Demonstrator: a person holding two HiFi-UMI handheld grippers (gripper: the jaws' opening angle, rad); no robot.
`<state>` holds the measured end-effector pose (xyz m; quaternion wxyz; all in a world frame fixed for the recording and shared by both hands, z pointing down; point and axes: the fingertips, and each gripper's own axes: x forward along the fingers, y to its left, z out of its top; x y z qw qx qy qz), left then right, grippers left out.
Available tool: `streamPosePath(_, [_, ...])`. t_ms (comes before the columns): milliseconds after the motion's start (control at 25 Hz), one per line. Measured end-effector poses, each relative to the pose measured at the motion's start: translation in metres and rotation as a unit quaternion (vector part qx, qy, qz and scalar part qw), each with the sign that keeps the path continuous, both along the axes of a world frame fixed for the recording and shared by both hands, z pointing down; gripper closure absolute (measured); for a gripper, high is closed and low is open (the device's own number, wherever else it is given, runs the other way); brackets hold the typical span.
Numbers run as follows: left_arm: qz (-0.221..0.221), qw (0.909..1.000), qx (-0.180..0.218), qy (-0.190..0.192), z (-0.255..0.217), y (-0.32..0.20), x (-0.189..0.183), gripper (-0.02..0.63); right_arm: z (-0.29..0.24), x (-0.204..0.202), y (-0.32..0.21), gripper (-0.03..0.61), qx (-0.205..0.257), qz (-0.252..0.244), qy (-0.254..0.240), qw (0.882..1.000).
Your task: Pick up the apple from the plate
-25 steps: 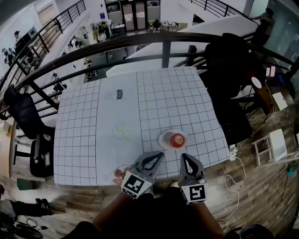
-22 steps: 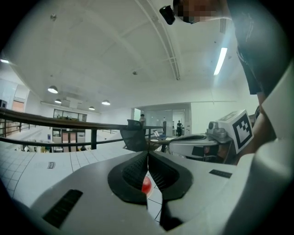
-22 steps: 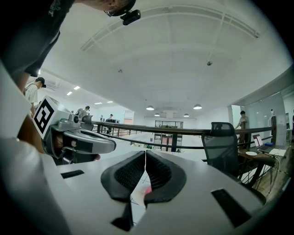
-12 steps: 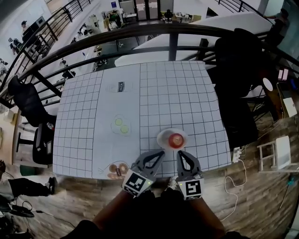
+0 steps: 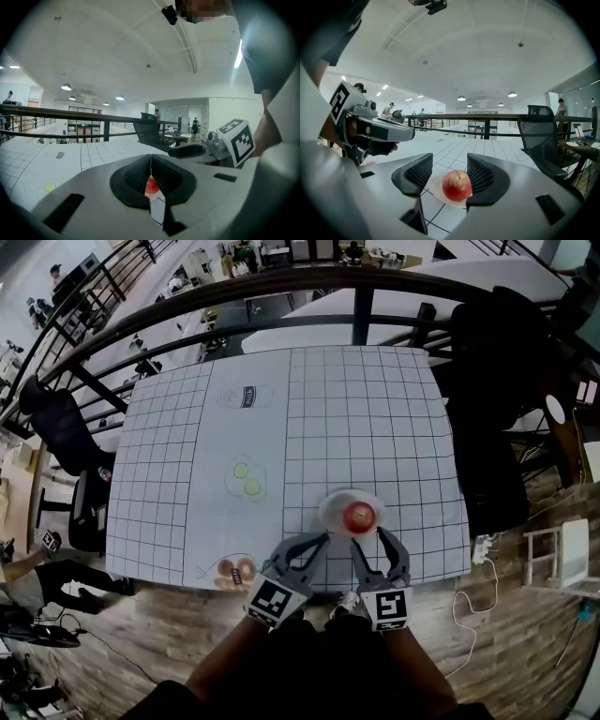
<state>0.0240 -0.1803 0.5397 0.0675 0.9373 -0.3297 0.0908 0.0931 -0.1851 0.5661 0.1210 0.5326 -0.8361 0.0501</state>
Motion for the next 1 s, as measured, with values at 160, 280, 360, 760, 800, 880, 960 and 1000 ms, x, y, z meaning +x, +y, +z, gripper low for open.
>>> streamPosePath(160, [-0.007, 1.0, -0.004, -0.003, 0.006, -0.004, -0.002, 0.591, 0.019, 0.001, -0.012, 0.288, -0.026, -0.002, -0.001, 1.0])
streamPosePath(280, [-0.007, 0.9999, -0.013, -0.004, 0.012, -0.005, -0.002, 0.591, 0.032, 0.001, -0.022, 0.253, -0.04, -0.004, 0.002, 0.999])
streamPosePath(360, [-0.009, 0.9998, -0.018, -0.005, 0.015, -0.007, -0.003, 0.591, 0.043, -0.001, -0.028, 0.233, -0.052, -0.006, 0.004, 0.999])
streamPosePath(760, [-0.028, 0.9992, -0.027, -0.005, 0.028, -0.018, -0.012, 0.591, 0.096, -0.003, -0.054, 0.17, -0.113, -0.009, 0.007, 0.993])
streamPosePath(800, [-0.031, 0.9991, -0.028, -0.004, 0.028, -0.019, -0.013, 0.591, 0.099, -0.003, -0.056, 0.169, -0.117, -0.01, 0.008, 0.993])
streamPosePath(880, [-0.033, 0.999, -0.03, -0.004, 0.029, -0.021, -0.014, 0.591, 0.104, -0.003, -0.059, 0.169, -0.124, -0.01, 0.009, 0.992])
streamPosePath(960, [-0.033, 0.999, -0.031, -0.005, 0.031, -0.022, -0.014, 0.591, 0.109, -0.003, -0.061, 0.169, -0.129, -0.01, 0.013, 0.992])
streamPosePath(1000, [-0.032, 0.999, -0.031, -0.006, 0.032, -0.022, -0.014, 0.591, 0.112, -0.002, -0.061, 0.169, -0.13, -0.009, 0.014, 0.991])
